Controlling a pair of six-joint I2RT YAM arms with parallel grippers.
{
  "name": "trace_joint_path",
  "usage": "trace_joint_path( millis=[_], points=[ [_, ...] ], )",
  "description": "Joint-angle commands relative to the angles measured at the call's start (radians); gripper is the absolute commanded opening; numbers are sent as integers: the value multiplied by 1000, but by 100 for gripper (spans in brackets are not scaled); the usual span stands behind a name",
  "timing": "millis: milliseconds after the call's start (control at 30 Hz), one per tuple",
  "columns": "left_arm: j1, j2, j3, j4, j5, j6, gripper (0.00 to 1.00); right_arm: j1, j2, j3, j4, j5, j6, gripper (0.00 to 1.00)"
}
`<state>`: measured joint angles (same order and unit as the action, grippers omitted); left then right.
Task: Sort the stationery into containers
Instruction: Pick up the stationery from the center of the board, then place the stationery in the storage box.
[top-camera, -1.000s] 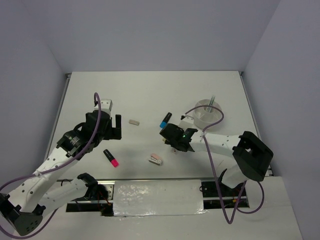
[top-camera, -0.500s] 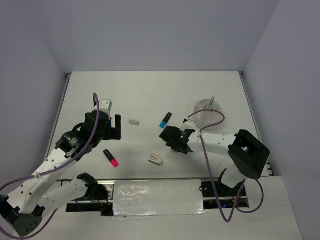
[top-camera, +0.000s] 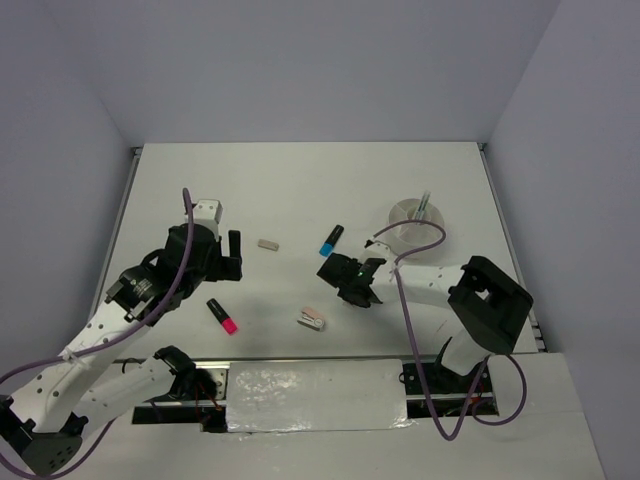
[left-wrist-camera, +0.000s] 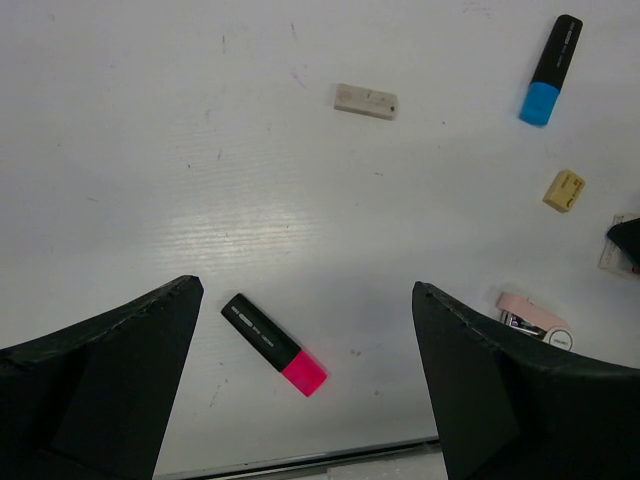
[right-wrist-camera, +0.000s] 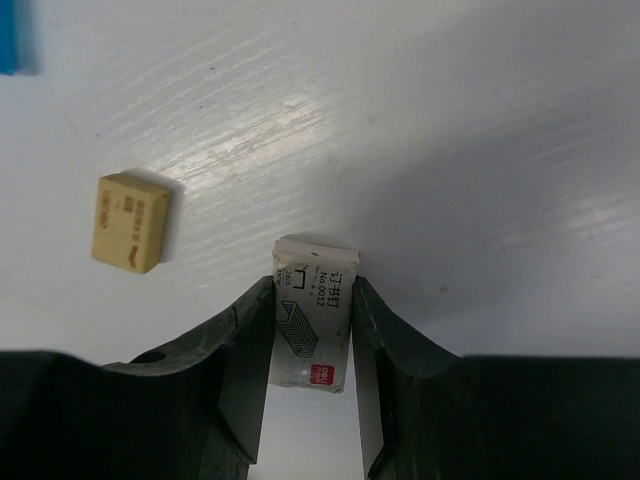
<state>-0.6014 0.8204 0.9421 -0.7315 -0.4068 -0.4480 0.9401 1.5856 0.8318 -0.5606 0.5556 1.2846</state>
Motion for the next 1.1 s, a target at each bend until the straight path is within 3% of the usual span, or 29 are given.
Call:
trace_joint_path(
  millis=[0, 33, 133, 233, 267, 367, 433, 500, 600, 733, 833, 900, 1067],
  points=[
    [-6, -7, -3, 32, -3, 9, 99, 9, -62, -16, 86, -29, 6, 29],
    [-8, -1, -3, 32, 5, 11, 99, 8, -88, -28, 131, -36, -13, 14],
    [-6, 9, 0, 37, 25, 20, 99, 8, -193, -65, 177, -11, -38, 12],
    [-6, 6, -2, 40, 29, 22, 99, 5, -280, -65, 116, 96, -28, 11],
    [-6, 5, -5, 43, 34, 22, 99, 3, -301, -62, 91, 124, -19, 0],
    [-6, -6, -8, 46, 39, 23, 99, -27, -392, -65, 48, 222, -22, 0],
    [-8, -7, -9, 47, 40, 25, 99, -59, -468, -79, 73, 257, -110, 0],
    [-8, -10, -9, 49, 42, 25, 99, -160, -519, -108, 102, 254, -154, 3],
    [-6, -7, -9, 50, 46, 26, 99, -340, -637, -181, 152, 161, -191, 3],
    [-8, -1, -11, 52, 51, 28, 99, -483, -778, -253, 295, 109, -270, 14],
    [-9, 0, -9, 50, 49, 26, 99, -610, -783, -218, 343, 48, -379, 14],
    [-9, 0, -11, 53, 56, 29, 99, -694, -767, -183, 358, -81, -459, 12],
    [-8, -23, 23, 72, 164, 20, 99, -709, -759, -163, 481, -383, -591, 11]
  ],
)
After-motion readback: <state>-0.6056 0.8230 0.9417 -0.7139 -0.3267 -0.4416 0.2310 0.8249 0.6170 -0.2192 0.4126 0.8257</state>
